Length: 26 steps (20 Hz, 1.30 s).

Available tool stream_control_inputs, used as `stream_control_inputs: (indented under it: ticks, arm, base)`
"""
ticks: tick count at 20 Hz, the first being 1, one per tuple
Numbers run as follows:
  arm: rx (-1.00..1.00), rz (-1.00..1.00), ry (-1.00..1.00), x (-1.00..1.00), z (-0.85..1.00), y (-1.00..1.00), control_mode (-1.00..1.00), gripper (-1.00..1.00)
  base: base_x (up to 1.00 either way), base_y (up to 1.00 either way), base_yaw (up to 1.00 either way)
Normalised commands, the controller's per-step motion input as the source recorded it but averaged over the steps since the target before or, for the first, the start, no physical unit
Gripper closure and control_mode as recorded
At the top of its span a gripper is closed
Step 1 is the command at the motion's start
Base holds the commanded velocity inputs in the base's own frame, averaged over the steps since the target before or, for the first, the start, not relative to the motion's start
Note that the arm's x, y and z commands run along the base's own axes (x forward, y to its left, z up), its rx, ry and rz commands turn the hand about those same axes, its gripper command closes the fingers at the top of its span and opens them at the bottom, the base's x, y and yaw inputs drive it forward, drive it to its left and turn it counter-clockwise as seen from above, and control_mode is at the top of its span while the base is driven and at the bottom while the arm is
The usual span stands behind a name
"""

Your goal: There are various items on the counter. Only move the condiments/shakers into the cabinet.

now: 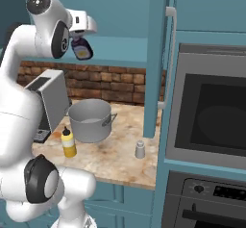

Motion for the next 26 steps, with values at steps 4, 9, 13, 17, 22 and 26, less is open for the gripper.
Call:
stream_control_inputs:
  ticks: [4, 9, 13, 17, 22, 26]
  arm:
    - [0.04, 0.00, -0.06, 0.07, 0.23, -0.04, -1.00, 1.00]
    - [0.00, 0.00, -0.08, 0.02, 0.07, 0.00, -1.00, 1.00]
    - [0.00, 0.00, 0.00, 0.42, 0.00, 0.00, -1.00, 1.00]
    - [0.00, 0.00, 0.00, 0.56, -0.06, 0.00, -1.00, 1.00]
    - [0.00, 0.00, 0.01, 0.57, -0.29, 0.00, -1.00, 1.00]
    - [0.00, 0.00, 0.01, 0.59, -0.47, 0.00, -1.00, 1.00]
  base:
    - [0.00, 0.00, 0.00]
    - [0.00, 0.00, 0.00]
    - [0.00, 0.00, 0.00]
    - [0.00, 0.00, 0.00]
    - [0.00, 0.00, 0.00]
    - [0.00, 0.00, 0.00]
